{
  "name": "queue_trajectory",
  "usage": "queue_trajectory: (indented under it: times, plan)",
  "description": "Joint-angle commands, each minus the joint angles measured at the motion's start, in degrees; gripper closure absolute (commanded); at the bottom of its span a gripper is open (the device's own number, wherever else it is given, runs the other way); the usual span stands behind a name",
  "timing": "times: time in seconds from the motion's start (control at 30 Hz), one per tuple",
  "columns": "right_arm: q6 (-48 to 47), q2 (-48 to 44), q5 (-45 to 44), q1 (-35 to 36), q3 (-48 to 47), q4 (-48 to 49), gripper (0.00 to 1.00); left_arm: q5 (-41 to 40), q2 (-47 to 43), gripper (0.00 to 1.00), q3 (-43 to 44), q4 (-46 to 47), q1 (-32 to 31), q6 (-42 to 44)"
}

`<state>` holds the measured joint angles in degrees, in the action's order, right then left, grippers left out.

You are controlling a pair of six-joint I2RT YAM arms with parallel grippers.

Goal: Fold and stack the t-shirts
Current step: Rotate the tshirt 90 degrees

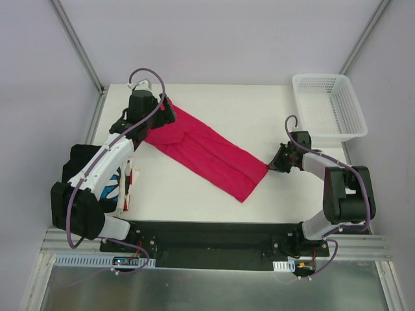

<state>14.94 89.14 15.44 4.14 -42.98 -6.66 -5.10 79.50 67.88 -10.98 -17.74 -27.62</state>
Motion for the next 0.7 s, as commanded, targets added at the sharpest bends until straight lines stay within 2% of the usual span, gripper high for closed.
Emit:
queue_trajectory:
  times: [0.0, 0.2, 0.33, 0.5, 0.67]
  plan:
    - [1.23, -0.55, 0.03, 0.69, 0.53, 1.29, 0.97, 0.44, -2.42, 0.21, 0.15, 0.79, 2.62, -0.51]
    - [1.76, -2.04, 0.99, 1.22, 3.25, 1.38, 0.99, 0.27, -2.95, 0.21, -0.03, 0.88, 5.34, -0.16]
    - [2.11, -8.17, 1.96, 2.53, 6.76, -0.02, 0.99, 0.27, -2.69, 0.20, 0.41, 0.79, 6.49, 0.28]
    - [1.15, -16.97, 2.49, 8.42, 11.15, -7.92, 0.99, 0.18, -2.34, 0.20, 1.20, 0.79, 7.80, 1.16]
    - [0.71, -28.31, 3.89, 11.32, 15.29, -18.01, 0.99, 0.18, -2.51, 0.20, 1.29, 0.79, 8.77, 1.16]
